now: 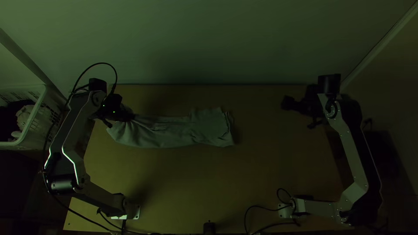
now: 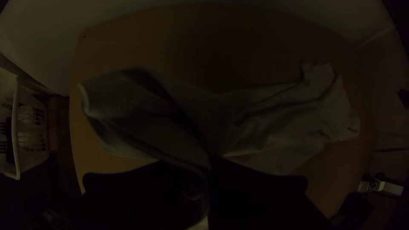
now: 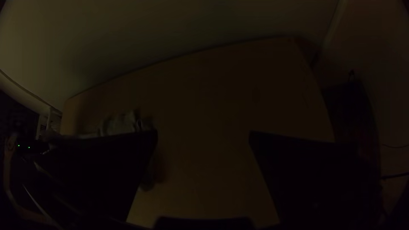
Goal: Fold the t-shirt
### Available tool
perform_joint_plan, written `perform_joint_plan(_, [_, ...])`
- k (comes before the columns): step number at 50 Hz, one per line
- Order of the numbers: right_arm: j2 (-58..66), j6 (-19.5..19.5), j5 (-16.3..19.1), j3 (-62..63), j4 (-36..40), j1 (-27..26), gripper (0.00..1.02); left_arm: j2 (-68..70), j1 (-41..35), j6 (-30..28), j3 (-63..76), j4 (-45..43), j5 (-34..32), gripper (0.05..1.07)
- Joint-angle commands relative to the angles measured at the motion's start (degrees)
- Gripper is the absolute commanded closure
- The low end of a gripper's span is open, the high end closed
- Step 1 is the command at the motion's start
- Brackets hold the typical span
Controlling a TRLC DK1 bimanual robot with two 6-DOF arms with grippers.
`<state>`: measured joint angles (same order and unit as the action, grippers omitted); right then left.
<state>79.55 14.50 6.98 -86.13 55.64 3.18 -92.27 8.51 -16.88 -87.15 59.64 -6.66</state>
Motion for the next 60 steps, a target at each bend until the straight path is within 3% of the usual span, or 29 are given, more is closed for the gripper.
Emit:
perform_joint_plan(1, [-2.9,-0.6,-0.3,2.0,-0.5,-0.7,0.04,2.1,-3.3,2.0,-4.3,2.2,1.6,1.05])
perform_joint_plan(29, [-13.3,-0.4,-0.3,11.1,-1.7,-2.7,0.04,-12.3,-24.2,14.8,-33.1,16.2,5.5,1.05])
perform_joint_plan(45, [-18.6,0.2,-0.3,16.2,-2.0,-2.9,0.04,-20.4,-35.4,21.6,-42.0,15.9,7.8,1.05])
perform_joint_plan(60, [-22.2,1.4,-0.2,20.5,-2.0,-2.8,0.04,-25.4,-43.6,27.5,-42.8,9.9,9.1,1.05])
